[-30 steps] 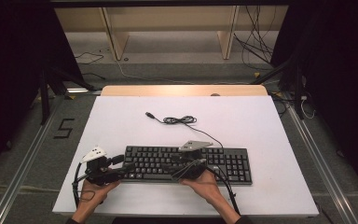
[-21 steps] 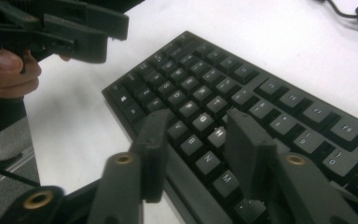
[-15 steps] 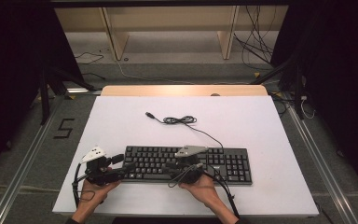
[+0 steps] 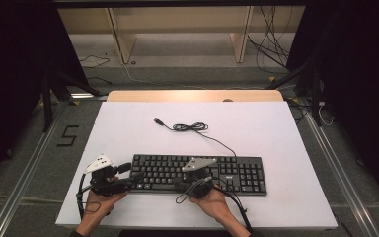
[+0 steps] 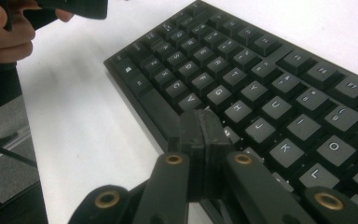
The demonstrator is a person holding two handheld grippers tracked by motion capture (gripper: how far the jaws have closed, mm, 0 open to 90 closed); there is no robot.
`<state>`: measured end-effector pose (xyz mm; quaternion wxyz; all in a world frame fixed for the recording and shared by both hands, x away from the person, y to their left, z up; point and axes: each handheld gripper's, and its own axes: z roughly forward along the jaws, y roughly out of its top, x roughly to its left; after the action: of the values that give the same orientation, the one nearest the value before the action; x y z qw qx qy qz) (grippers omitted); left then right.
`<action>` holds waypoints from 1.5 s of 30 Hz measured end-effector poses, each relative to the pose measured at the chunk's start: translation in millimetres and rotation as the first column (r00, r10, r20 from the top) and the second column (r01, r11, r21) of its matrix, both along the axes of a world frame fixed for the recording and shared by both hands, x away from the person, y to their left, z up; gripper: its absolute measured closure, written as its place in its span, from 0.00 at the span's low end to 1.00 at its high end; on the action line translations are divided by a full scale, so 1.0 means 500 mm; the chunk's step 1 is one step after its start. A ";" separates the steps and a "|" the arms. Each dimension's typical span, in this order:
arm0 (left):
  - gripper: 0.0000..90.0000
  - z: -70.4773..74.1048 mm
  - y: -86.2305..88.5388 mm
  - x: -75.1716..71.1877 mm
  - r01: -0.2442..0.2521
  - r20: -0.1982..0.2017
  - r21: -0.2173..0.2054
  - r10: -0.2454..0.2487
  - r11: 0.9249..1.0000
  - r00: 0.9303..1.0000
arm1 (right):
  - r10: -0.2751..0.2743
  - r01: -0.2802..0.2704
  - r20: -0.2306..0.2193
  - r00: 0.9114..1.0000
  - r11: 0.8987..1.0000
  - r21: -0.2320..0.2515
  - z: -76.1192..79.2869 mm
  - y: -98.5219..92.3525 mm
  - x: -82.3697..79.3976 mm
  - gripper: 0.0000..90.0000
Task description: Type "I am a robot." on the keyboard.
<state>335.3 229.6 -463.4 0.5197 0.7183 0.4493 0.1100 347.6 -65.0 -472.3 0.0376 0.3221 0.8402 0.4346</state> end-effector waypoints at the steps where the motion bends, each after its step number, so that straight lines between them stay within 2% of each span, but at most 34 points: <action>1: 0.32 0.000 0.000 0.000 0.000 0.002 0.000 0.000 1.000 1.000 | 0.001 -0.001 -0.005 1.000 1.000 -0.003 -0.001 0.001 -0.001 1.00; 24: 0.31 0.000 -0.001 -0.001 0.000 0.006 0.001 0.000 1.000 1.000 | 0.008 -0.008 -0.002 1.000 0.999 -0.041 -0.016 0.007 -0.001 1.00; 40: 0.31 0.000 -0.002 -0.001 0.002 0.006 0.002 -0.002 1.000 1.000 | -0.001 0.000 -0.005 1.000 0.999 -0.045 -0.020 0.008 0.001 1.00; 45: 0.31 0.000 -0.003 -0.001 0.002 0.004 0.002 -0.002 1.000 1.000 | 0.005 -0.005 0.002 1.000 0.998 -0.067 -0.023 0.010 0.000 1.00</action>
<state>335.0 228.1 -463.5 0.5202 0.7190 0.4473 0.1114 347.5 -60.0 -484.1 0.0481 0.3181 0.8550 0.4067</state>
